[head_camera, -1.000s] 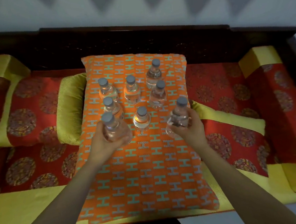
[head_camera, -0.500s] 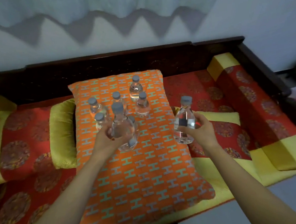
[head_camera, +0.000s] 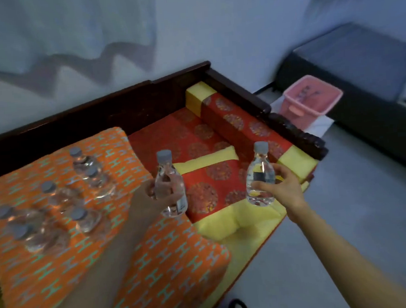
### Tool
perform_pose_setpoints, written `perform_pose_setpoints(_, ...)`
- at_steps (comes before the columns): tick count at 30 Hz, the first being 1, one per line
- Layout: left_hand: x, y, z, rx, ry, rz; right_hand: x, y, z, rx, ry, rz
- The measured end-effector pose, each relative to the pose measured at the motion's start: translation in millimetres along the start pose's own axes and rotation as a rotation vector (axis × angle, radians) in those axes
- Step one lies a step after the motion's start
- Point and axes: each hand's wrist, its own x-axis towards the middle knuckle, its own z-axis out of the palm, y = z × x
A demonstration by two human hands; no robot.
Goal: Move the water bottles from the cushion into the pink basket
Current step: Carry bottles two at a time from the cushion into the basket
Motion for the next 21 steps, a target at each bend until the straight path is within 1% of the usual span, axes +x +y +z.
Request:
perform_pose_setpoints(3,7,19,53,-0.049,-0.087,-0.006,2,11,-55,0.019,0.091,0.021)
perform_pose_setpoints(6,13,38,107,-0.073,-0.141,0.010,7,21,-107,0.040,0.139,0.040)
perform_pose_setpoints(9,10,60,177,-0.101,-0.184,0.008,19,40,-168,0.050,0.176,0.051)
perform_pose_setpoints(12,8,72,258,-0.117,-0.186,-0.005,37,55,-240,0.043,0.183,0.050)
perform_pose_setpoints(13,8,75,262,-0.104,-0.201,-0.005,44,59,-243,0.037,0.185,0.052)
perform_pose_setpoints(15,13,104,366,-0.083,-0.241,0.011,67,75,-337,0.028,0.238,0.058)
perform_pose_setpoints(17,19,118,373,-0.102,-0.200,0.048,79,71,-344,0.038,0.219,0.058)
perform_pose_setpoints(18,20,127,389,-0.115,-0.199,0.036,84,73,-359,0.028,0.232,0.051)
perform_pose_setpoints(21,31,138,449,-0.039,-0.234,0.058,106,87,-411,0.056,0.270,0.077)
